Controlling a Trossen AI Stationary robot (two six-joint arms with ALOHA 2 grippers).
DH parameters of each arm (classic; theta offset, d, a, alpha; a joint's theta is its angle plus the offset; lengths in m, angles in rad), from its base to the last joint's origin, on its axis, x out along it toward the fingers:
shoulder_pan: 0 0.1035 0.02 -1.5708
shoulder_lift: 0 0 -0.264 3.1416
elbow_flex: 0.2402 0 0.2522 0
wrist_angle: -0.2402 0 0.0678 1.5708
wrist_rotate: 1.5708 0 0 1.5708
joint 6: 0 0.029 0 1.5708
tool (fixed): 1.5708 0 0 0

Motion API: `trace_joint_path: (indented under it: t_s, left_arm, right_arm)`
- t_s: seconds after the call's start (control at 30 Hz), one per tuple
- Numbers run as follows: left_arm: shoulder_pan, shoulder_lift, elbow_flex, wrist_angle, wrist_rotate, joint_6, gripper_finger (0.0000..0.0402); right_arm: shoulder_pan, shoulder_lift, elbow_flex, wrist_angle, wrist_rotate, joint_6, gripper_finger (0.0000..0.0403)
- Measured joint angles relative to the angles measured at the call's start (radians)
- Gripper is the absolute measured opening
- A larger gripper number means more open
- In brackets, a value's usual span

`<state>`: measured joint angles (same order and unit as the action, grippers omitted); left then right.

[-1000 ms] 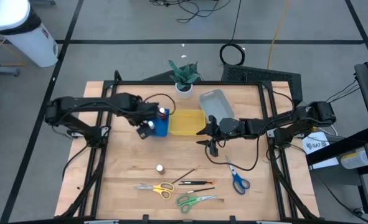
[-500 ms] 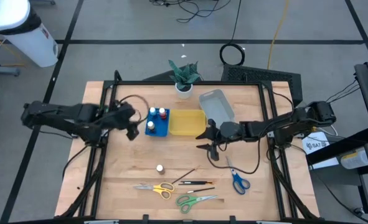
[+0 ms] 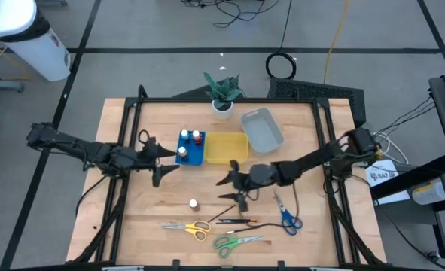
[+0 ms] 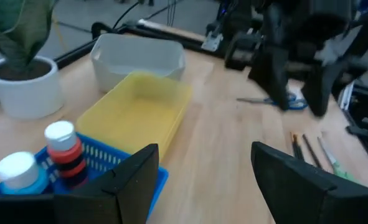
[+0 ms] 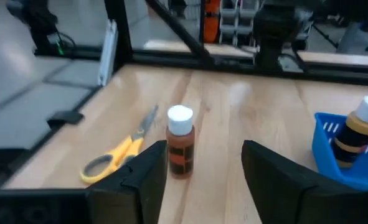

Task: Pick & Place Paint Supplies
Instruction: Put the orange paint bottle into the blue bin

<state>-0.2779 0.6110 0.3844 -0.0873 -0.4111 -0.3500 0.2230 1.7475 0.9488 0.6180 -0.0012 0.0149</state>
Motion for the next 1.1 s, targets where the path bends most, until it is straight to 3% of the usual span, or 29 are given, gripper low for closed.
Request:
trace_joint_path:
  t_s: [0.1, 0.23, 0.33, 0.47, 0.6, 0.7, 0.83, 0.93, 1.1]
  left_arm:
    - [0.001, 0.020, -0.029, 0.125, 0.005, -0.007, 0.0269]
    - [0.001, 0.062, -0.059, 0.181, 0.124, -0.085, 0.0269]
    - [-0.003, 0.138, -0.098, 0.262, 0.207, -0.148, 0.0269]
    - [-0.016, 0.271, -0.143, 0.421, 0.228, -0.254, 0.0269]
    - [-0.016, 0.377, -0.084, 0.459, 0.304, -0.311, 0.0269]
    - [-0.037, 0.418, 0.038, 0.353, 0.388, -0.243, 0.0269]
    - [-0.099, 0.494, 0.233, 0.044, 0.302, -0.130, 0.0269]
    - [-0.127, 0.580, 0.372, -0.204, 0.226, -0.125, 0.0269]
    - [-0.147, 0.733, 0.513, -0.362, 0.256, -0.149, 0.0269]
  right_arm:
    - [0.000, 0.025, 0.053, -0.090, 0.000, -0.025, 0.0217]
    - [0.000, 0.012, 0.067, -0.157, 0.000, -0.052, 0.0231]
    - [0.000, -0.009, 0.065, -0.203, 0.000, -0.054, 0.0233]
    - [0.001, -0.027, 0.065, -0.229, 0.000, -0.054, 0.0227]
    - [0.001, -0.028, 0.065, -0.249, 0.000, -0.053, 0.0222]
    - [0.002, -0.028, 0.065, -0.253, 0.000, -0.053, 0.0223]
    - [0.002, -0.028, 0.065, -0.262, 0.000, -0.054, 0.0223]
    - [0.002, -0.028, 0.065, -0.265, 0.000, -0.054, 0.0220]
    - [0.002, -0.028, 0.065, -0.272, 0.000, -0.053, 0.0221]
